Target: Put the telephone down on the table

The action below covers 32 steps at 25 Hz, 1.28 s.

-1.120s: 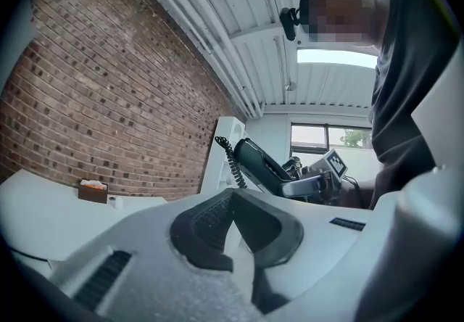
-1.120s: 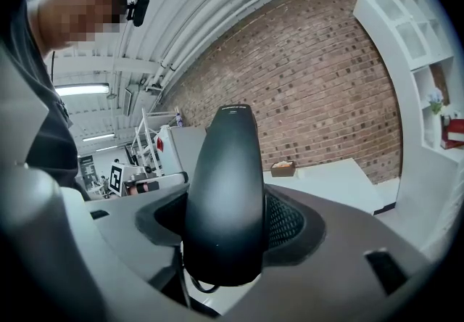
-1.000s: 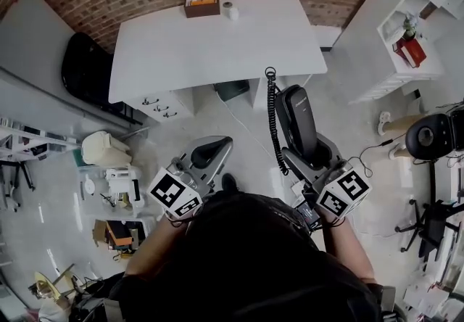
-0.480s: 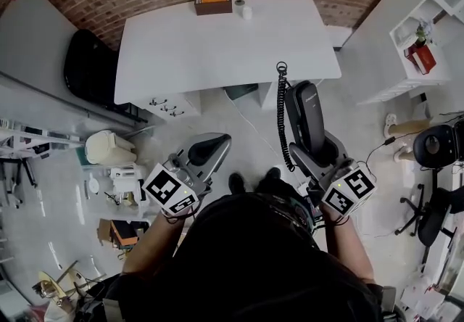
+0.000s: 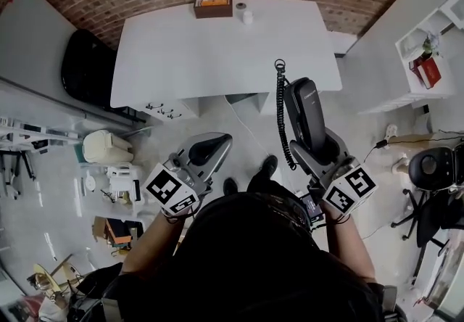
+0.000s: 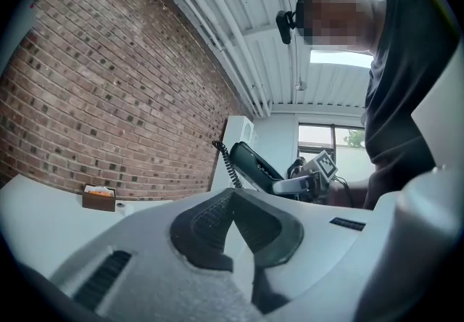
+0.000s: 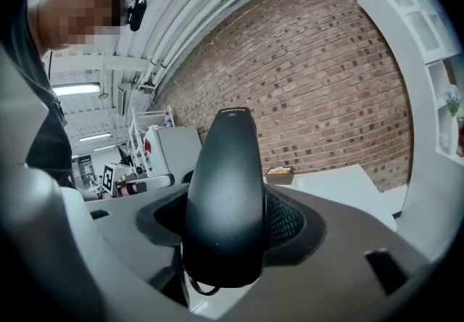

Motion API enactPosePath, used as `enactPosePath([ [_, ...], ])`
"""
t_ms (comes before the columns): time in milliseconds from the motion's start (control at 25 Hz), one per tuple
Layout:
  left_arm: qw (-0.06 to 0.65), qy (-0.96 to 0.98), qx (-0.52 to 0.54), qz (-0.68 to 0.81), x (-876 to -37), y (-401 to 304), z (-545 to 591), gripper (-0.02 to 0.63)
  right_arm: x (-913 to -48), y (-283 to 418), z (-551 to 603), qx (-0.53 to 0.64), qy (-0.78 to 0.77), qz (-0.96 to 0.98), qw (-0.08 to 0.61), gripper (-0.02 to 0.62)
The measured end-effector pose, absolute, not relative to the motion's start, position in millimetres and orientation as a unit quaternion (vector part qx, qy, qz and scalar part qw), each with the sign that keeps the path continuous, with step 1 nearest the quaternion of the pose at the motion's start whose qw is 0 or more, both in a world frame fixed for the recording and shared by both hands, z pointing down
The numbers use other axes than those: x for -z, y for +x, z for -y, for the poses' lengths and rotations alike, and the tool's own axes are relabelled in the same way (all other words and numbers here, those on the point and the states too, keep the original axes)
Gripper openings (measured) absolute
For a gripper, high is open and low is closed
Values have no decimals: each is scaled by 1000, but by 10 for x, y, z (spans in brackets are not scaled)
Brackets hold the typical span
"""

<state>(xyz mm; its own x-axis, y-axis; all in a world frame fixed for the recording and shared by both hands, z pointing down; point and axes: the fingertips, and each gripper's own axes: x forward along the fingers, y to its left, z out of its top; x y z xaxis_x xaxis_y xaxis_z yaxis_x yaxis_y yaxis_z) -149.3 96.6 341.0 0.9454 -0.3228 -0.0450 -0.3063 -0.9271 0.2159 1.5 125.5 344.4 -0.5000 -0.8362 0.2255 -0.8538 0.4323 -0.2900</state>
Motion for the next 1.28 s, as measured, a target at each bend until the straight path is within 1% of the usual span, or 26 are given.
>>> enactPosePath([
  [600,95,973,31,208,-3421,-198,-265,8,-3451,1283,-502,-175,463,868,20,273],
  [840,103,975,22,197,-3479,112,-168,8,-3460,1535,-395,-182,468,865,9,273],
  [1280,103,981,27,164,-3485,369,360,8,-3551,1782,-57,-195,500,844,4,273],
])
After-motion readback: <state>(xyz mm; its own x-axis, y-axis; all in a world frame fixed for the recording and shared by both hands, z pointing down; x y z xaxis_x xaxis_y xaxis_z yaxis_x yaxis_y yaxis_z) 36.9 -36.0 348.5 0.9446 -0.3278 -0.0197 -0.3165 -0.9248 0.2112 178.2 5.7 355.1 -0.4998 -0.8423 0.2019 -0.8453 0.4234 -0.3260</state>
